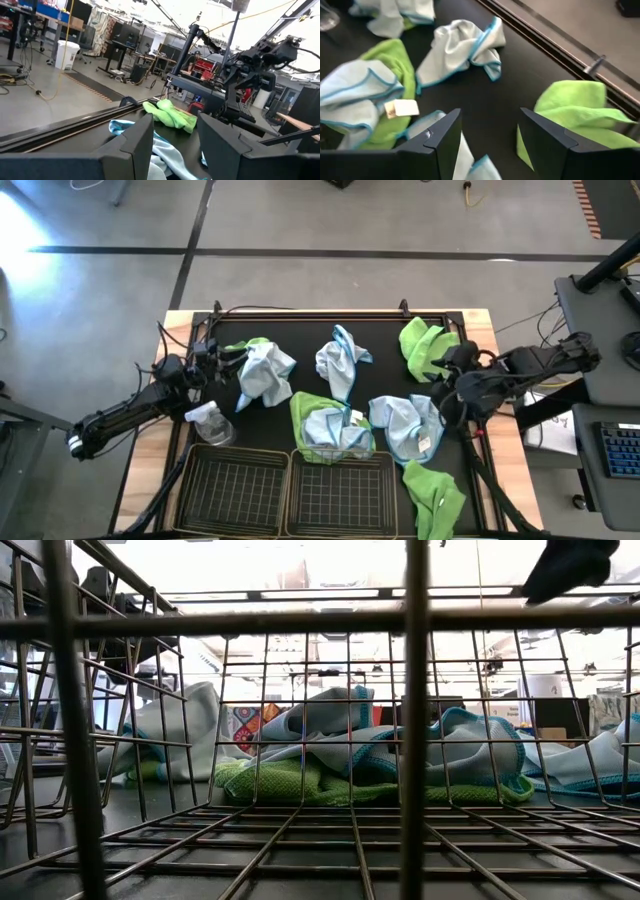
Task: Sort microfiber towel by color & place in baskets
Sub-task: Put the top right green towel into the right wire basket
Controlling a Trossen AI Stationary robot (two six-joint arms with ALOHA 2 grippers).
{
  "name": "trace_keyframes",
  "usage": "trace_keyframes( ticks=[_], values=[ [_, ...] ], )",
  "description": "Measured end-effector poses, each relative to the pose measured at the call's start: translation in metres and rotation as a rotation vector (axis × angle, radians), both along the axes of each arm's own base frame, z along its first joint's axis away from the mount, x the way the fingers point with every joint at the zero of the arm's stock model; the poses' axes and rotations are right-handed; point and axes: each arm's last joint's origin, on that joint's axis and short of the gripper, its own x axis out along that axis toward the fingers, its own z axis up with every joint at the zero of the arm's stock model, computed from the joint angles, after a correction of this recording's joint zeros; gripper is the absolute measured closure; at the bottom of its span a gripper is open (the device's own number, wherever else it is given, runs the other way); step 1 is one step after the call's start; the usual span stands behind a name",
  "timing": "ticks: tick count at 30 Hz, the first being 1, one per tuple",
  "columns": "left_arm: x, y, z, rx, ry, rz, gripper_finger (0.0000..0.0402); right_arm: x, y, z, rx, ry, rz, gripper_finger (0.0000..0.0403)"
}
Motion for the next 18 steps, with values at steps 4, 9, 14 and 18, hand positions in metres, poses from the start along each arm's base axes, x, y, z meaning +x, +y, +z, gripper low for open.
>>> trace_keyframes(
  ticks=[4,9,14,18],
  values=[
    [0.0,0.0,0.0,0.007,0.007,0.001,0.0263,0.006,-0.003,0.015,-0.029,0.034,0.013,0.0211],
    [0.0,0.0,-0.003,-0.004,0.027,0.001,0.0263,0.013,-0.009,0.028,-0.055,0.071,0.053,0.0211],
    [0.0,0.0,-0.003,-0.006,0.029,0.001,0.0263,0.015,-0.02,0.034,-0.067,0.083,0.014,0.0211],
    [0.0,0.0,-0.003,-0.006,0.029,0.001,0.0263,0.013,-0.034,0.034,-0.076,0.121,-0.023,0.0211]
  ],
)
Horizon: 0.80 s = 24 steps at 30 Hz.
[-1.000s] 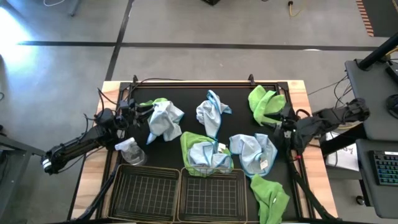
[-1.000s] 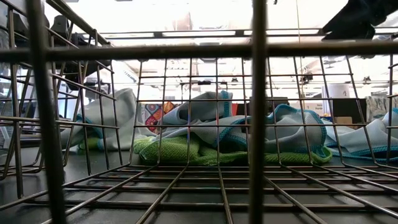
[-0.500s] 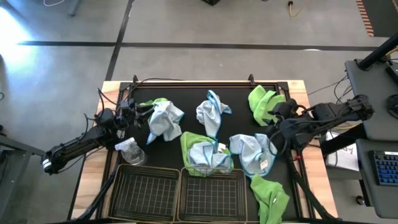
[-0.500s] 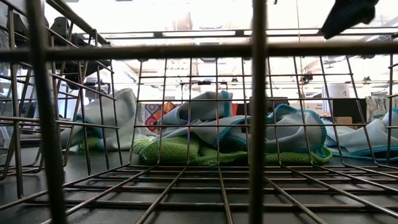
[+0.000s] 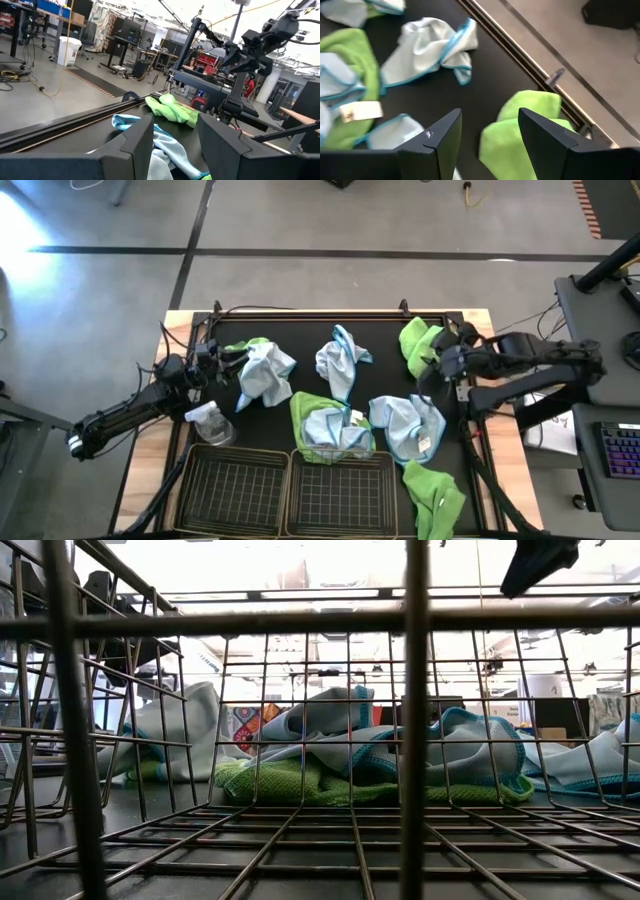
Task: Sort microfiber towel by color & place in baskets
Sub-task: Put the top right green towel into the right wire basket
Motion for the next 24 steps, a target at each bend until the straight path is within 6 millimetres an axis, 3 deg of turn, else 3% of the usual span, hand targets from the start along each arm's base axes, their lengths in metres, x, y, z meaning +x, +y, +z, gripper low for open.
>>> trace_keyframes(
  ticks=[14,24],
  values=[
    [0.0,0.0,0.0,0.0,0.0,0.0,0.0263,-0.005,-0.066,-0.008,-0.063,0.219,-0.252,0.0211],
    [0.0,0.0,0.0,-0.001,0.001,0.0,0.0263,-0.004,-0.112,-0.025,0.027,0.381,-0.363,0.0211]
  ],
)
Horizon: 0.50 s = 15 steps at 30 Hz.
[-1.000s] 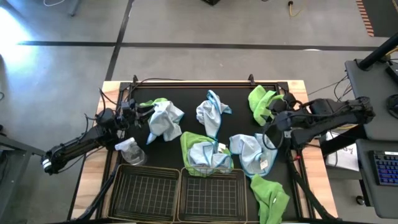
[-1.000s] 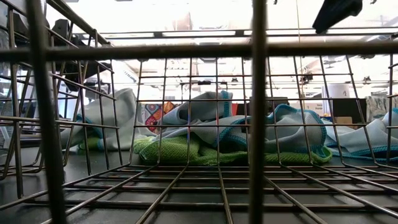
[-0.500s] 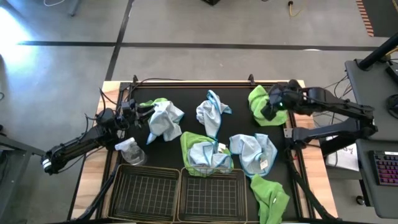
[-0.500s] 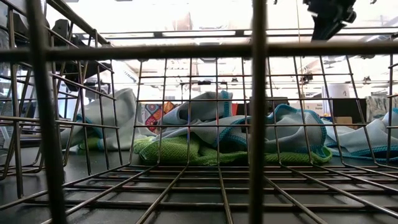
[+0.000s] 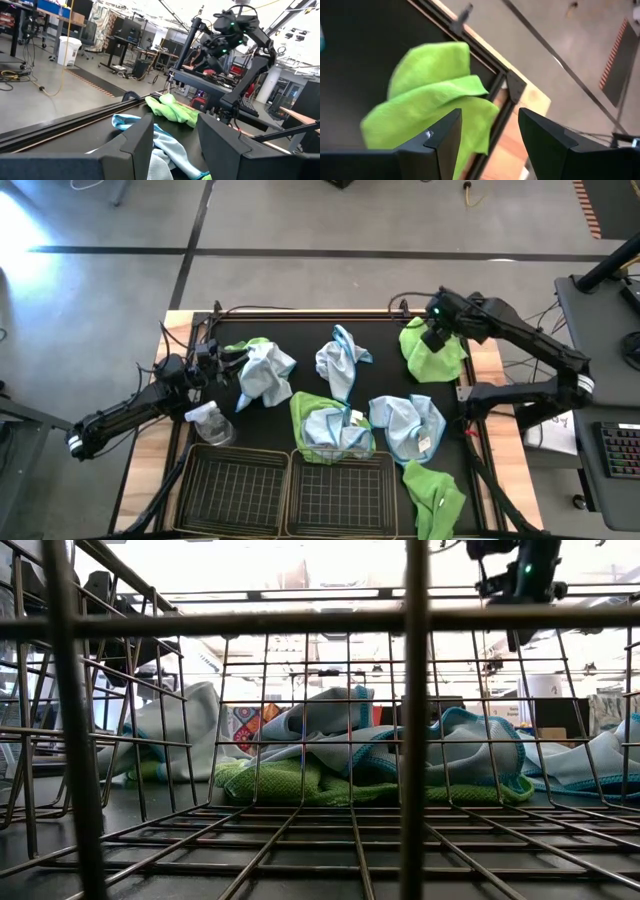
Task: Sort microfiber towel by color & place in baskets
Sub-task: Put the top right green towel into the right wire basket
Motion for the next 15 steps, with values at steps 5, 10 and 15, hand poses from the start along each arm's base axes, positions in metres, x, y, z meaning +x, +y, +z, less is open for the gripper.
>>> trace_keyframes(
  ticks=[5,10,15],
  values=[
    [0.0,0.0,-0.002,-0.01,0.016,0.0,0.0263,0.007,-0.017,-0.013,0.099,0.045,0.011,0.0211],
    [0.0,0.0,-0.006,-0.031,0.051,0.0,0.0263,0.017,-0.027,-0.028,0.259,0.011,0.061,0.0211],
    [0.001,0.0,-0.008,-0.043,0.07,0.0,0.0263,0.026,-0.035,-0.041,0.313,0.085,0.118,0.0211]
  ],
)
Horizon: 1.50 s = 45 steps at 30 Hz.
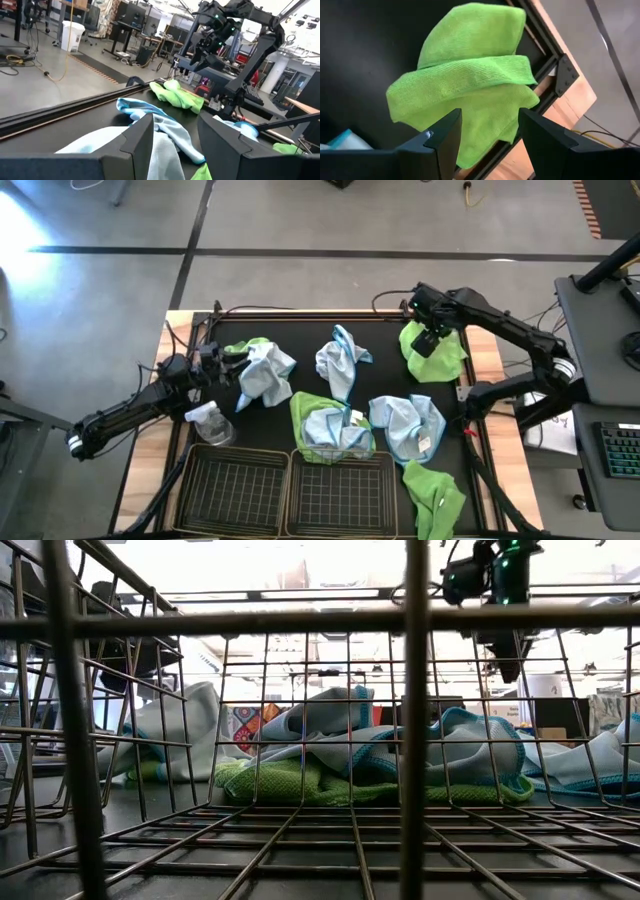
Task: Sort microfiber towel by color & place in baskets
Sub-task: Put the top right green towel into the right wire basket
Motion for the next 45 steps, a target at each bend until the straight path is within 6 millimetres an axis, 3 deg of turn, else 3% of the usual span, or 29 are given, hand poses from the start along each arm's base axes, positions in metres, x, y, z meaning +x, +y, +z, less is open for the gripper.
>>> trace_keyframes(
  ticks=[14,27,36,45],
  values=[
    [0.0,0.0,-0.004,-0.019,0.032,0.0,0.0263,0.013,-0.013,-0.051,0.154,0.167,0.039,0.0211],
    [0.0,0.0,-0.004,-0.014,0.034,0.0,0.0263,0.018,-0.01,-0.083,0.244,-0.015,0.088,0.0211],
    [0.0,0.0,-0.006,-0.022,0.053,0.0,0.0263,0.011,-0.004,-0.104,0.279,-0.002,0.078,0.0211],
    [0.0,0.0,-0.009,-0.039,0.08,-0.001,0.0263,0.01,-0.002,-0.112,0.281,-0.027,0.022,0.0211]
  ],
)
